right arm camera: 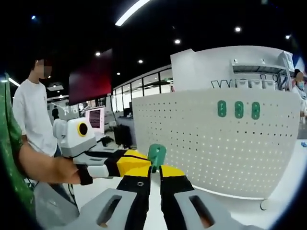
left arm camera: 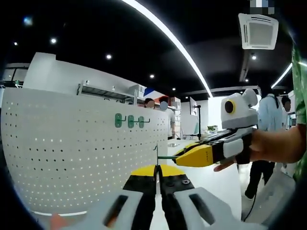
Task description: Insert the hook assembly into the mounting plate slot until the hook locks in place.
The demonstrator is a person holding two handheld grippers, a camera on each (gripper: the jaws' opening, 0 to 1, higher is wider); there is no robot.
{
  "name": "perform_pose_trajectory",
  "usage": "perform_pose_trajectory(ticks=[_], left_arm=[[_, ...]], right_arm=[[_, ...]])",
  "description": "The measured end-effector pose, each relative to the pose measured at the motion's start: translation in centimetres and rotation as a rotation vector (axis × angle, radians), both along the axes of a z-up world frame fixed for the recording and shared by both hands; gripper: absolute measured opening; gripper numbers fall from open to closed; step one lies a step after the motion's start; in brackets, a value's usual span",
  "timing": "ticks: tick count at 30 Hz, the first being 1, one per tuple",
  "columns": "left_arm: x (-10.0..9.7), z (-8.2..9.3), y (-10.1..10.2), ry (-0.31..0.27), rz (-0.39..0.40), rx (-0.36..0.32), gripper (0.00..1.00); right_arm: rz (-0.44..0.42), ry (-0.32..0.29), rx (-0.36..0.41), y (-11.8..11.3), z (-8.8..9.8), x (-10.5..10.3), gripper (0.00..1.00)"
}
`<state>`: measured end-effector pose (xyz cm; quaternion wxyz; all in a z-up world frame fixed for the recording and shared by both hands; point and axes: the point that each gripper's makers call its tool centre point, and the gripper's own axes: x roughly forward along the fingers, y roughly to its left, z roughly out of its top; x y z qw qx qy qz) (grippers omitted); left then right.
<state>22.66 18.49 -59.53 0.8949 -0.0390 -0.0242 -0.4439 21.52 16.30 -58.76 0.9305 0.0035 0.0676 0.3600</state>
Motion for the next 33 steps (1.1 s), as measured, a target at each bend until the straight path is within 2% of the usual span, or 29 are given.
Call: perform_pose_trajectory(ticks=[5, 10, 27, 33], left_arm=[[0.2, 0.2, 0.2, 0.015, 0.018, -0.024, 0.02], [0.2, 0.3, 0.0, 0.029, 0.025, -0.04, 0.02], [0.0, 0.5, -0.3, 0.066, 0.029, -0.086, 0.02], [0.0, 0.3, -0.4, 0.063, 0.031, -0.075, 0.02]], right_arm=[[-0.042, -0.017, 0.019, -0.1, 0.4, 0.4, 0.07], [-0.101, -0.052, 0.0, 0.3, 0.7, 0.8, 0.06], [-0.136, -0.073, -0.01, 0.5, 0.7, 1.4, 0.04], [-0.137, -0.076, -0.018, 0.5, 0.6, 1.5, 0.04]])
